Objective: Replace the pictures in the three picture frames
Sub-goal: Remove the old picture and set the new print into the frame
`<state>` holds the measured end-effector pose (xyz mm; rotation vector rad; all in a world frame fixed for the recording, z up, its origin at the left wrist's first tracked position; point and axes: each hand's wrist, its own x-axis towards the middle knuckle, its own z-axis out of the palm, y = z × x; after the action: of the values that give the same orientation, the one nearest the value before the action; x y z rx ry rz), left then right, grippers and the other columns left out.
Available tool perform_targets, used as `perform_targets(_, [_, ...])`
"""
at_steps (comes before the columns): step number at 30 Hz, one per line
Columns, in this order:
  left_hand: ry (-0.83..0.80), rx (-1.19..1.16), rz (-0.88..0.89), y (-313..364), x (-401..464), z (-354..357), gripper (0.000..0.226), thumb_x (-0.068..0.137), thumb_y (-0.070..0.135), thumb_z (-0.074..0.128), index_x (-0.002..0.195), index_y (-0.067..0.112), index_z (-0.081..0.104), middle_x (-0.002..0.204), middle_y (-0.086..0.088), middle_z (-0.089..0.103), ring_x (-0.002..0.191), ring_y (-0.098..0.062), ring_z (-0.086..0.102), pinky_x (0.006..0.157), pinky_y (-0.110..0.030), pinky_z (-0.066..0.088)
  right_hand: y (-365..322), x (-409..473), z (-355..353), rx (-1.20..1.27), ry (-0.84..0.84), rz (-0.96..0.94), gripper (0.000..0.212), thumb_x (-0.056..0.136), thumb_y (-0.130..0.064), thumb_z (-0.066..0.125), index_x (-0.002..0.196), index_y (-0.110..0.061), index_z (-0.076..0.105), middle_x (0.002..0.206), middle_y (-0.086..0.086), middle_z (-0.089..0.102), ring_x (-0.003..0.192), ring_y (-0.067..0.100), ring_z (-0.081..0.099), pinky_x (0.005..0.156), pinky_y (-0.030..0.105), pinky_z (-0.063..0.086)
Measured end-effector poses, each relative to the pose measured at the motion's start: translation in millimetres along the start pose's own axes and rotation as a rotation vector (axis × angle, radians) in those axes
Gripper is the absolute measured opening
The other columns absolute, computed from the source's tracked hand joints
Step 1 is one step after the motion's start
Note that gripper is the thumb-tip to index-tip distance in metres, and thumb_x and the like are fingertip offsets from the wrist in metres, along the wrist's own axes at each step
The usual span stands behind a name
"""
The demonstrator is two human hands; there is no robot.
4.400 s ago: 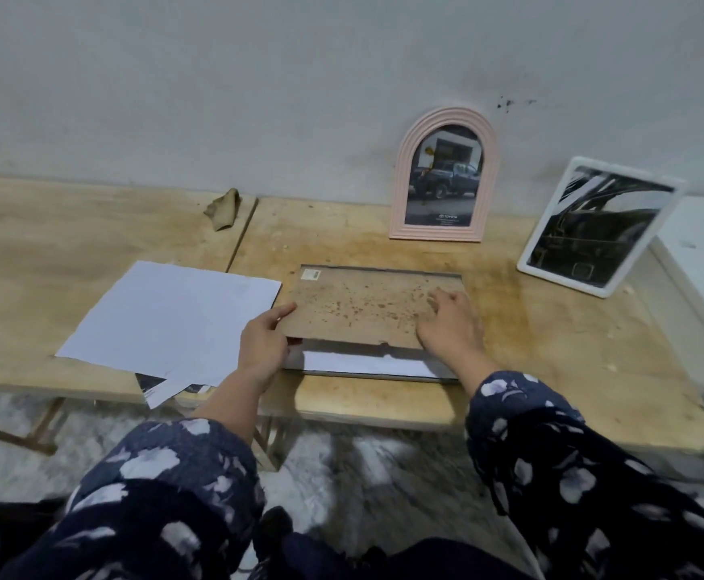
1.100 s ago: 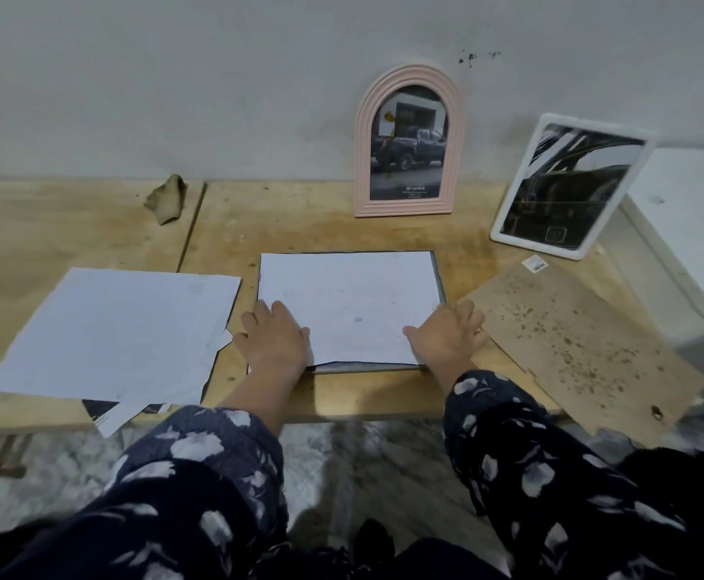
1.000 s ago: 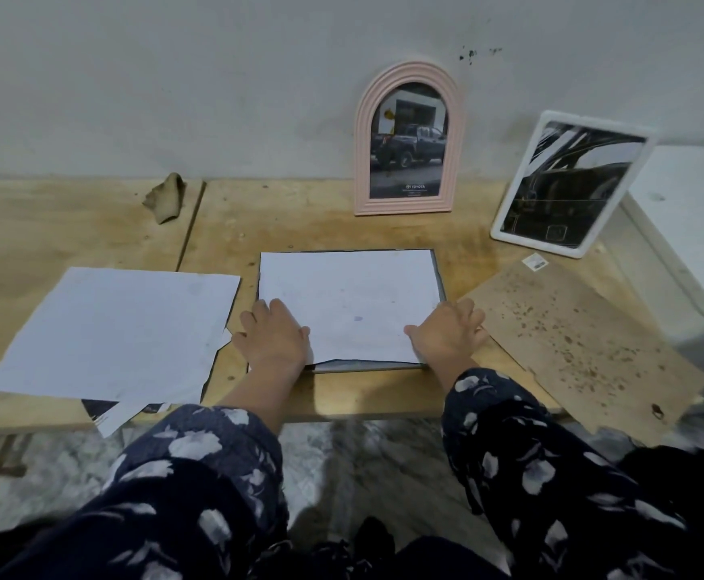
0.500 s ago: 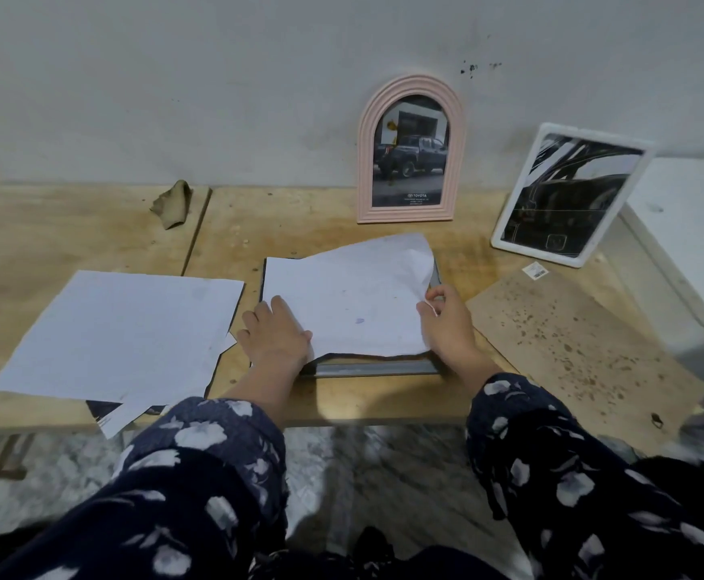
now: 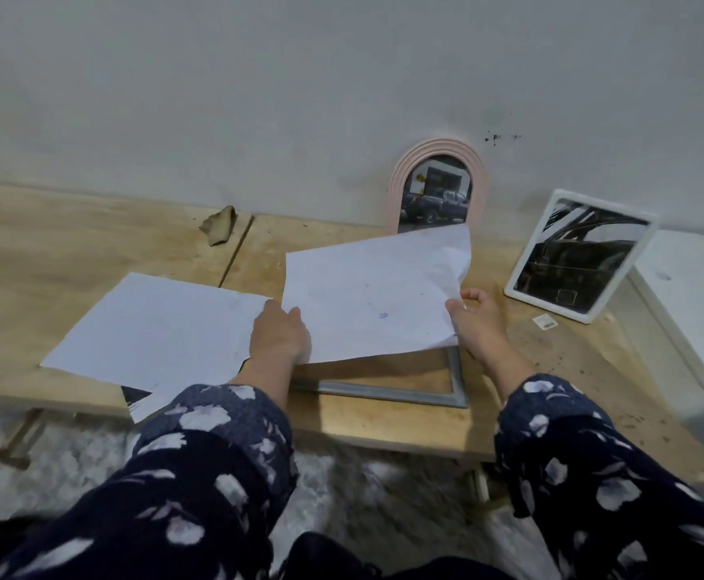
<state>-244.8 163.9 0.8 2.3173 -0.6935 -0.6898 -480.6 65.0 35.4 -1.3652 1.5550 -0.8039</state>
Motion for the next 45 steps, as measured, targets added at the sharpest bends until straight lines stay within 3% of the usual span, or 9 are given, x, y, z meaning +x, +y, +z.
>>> perform_targets(7, [0.205,-0.098,-0.076,-51,15,-58,0.036,0.102,0.031,0.037,0.131,0.011,0.047,0.128,-0.011,0.057,0.116,-0.032,0.053,0.094,-0.042,0.044,-17,-1,75,-0.027,-0.141,-0.005,0.025,0.090,-0.013,0.059,0.110,-0.017,0.046,0.108,0.003,0.054,0.094,0.021,0.056,0.082,0.036,0.051])
perform_targets(14, [0.365,-0.179,-0.222,-117,63,-131,0.041,0.104,0.029,0.035,0.140,0.011,0.039,0.133,-0.014,0.053,0.119,-0.035,0.051,0.094,-0.041,0.040,-45,-7,198,-0.020,-0.320,-0.013,0.042,0.089,-0.006,0.056,0.130,-0.014,0.050,0.113,0.007,0.060,0.092,0.024,0.062,0.074,0.034,0.054])
perform_targets(18, [0.402,-0.153,-0.226,-144,110,-164,0.036,0.104,0.028,0.034,0.132,0.008,0.044,0.122,-0.016,0.058,0.103,-0.033,0.055,0.082,-0.039,0.041,-60,1,263,-0.040,-0.357,-0.044,0.043,0.089,0.001,0.049,0.128,-0.017,0.054,0.113,0.006,0.059,0.091,0.023,0.062,0.062,0.027,0.050])
perform_targets(22, [0.393,-0.125,-0.155,-159,173,-194,0.029,0.103,0.023,0.033,0.120,0.005,0.048,0.111,-0.019,0.060,0.091,-0.033,0.054,0.072,-0.035,0.037,-76,17,328,-0.080,-0.311,-0.107,0.033,0.092,-0.001,0.047,0.110,-0.024,0.064,0.130,0.003,0.058,0.104,0.020,0.057,0.083,0.029,0.049])
perform_targets(26, [0.365,-0.098,-0.116,-166,231,-215,0.024,0.102,0.019,0.032,0.114,0.007,0.049,0.108,-0.016,0.060,0.091,-0.031,0.055,0.074,-0.035,0.041,-93,29,379,-0.050,-0.242,-0.041,0.036,0.095,-0.001,0.043,0.116,-0.019,0.065,0.136,0.002,0.053,0.121,0.022,0.052,0.103,0.035,0.045])
perform_targets(32, [0.427,-0.113,-0.215,-177,279,-238,0.025,0.099,0.013,0.036,0.122,0.011,0.046,0.114,-0.011,0.059,0.098,-0.031,0.056,0.085,-0.037,0.042,-102,46,440,-0.114,-0.413,-0.102,0.054,0.090,0.004,0.033,0.132,-0.022,0.054,0.143,0.004,0.046,0.107,0.021,0.051,0.090,0.029,0.043])
perform_targets(37, [0.524,-0.096,-0.307,-198,299,-248,0.042,0.094,0.008,0.039,0.136,0.016,0.037,0.122,-0.010,0.057,0.110,-0.033,0.054,0.095,-0.044,0.040,-117,50,477,-0.262,-0.527,-0.218,0.060,0.086,0.010,0.035,0.141,-0.013,0.043,0.149,0.005,0.037,0.138,0.020,0.033,0.103,0.015,0.025])
perform_targets(42, [0.540,0.079,-0.321,-217,301,-253,0.043,0.096,0.011,0.045,0.137,0.017,0.036,0.136,-0.010,0.047,0.123,-0.031,0.046,0.098,-0.046,0.034,-119,49,506,-0.412,-0.602,-0.311,0.060,0.087,0.004,0.040,0.145,-0.012,0.035,0.150,0.003,0.033,0.139,0.025,0.027,0.111,0.028,0.021])
perform_targets(45, [0.542,0.196,-0.331,-221,296,-251,0.036,0.097,0.013,0.044,0.132,0.017,0.042,0.136,-0.011,0.043,0.124,-0.030,0.040,0.096,-0.044,0.033,-116,47,512,-0.490,-0.602,-0.387,0.057,0.089,-0.002,0.044,0.144,-0.014,0.036,0.151,0.003,0.032,0.139,0.024,0.025,0.104,0.021,0.015])
